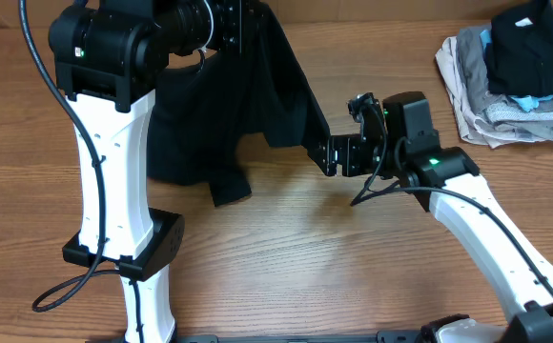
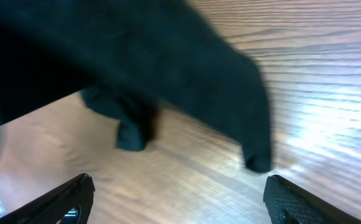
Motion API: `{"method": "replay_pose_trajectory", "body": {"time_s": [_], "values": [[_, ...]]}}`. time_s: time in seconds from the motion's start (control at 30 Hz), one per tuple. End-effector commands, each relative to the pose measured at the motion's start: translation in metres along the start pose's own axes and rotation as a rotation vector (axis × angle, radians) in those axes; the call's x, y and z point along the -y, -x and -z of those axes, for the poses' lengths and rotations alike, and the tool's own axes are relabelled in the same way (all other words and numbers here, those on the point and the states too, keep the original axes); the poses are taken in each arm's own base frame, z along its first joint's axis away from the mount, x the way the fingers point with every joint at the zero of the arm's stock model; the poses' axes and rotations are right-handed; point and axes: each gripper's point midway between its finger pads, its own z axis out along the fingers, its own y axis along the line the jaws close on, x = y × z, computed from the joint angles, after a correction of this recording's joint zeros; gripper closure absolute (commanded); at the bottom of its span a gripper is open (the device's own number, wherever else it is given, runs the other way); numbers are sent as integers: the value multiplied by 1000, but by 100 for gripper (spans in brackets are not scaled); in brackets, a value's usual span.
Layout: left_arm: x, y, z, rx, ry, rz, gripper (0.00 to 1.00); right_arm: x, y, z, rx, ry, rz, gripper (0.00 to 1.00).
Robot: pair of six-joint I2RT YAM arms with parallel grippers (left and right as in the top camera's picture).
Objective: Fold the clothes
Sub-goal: 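Lift the black T-shirt with the left gripper and drag it toward center, then grasp the T-shirt's other edge with the right gripper, then hold the shirt up with both grippers and lay it flat on the table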
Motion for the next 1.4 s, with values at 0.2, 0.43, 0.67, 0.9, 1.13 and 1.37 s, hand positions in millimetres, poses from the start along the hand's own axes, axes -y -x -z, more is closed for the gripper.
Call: {"method": "replay_pose_trajectory", "body": {"time_s": [0.2,0.43,0.67,0.9,1.13,1.37], "values": [[17,-9,8,-29,-78,-35,96,35,14,-35,21,-108,28,5],[17,-11,8,-39,-75,-35,96,31,5,-54,-21,-56,27,18],[16,-14,8,-47,-74,-47,96,29,20,-57,38,-41,54,96],[-2,-27,11,-98,13,-50,96,46,41,-34,78,-75,12,96],[-33,-17,49,-33,197,-72,96,43,101,61,129,-154,4,96],[-70,-8,100,48,458,-63,96,19,140,157,193,-214,22,96]]}}
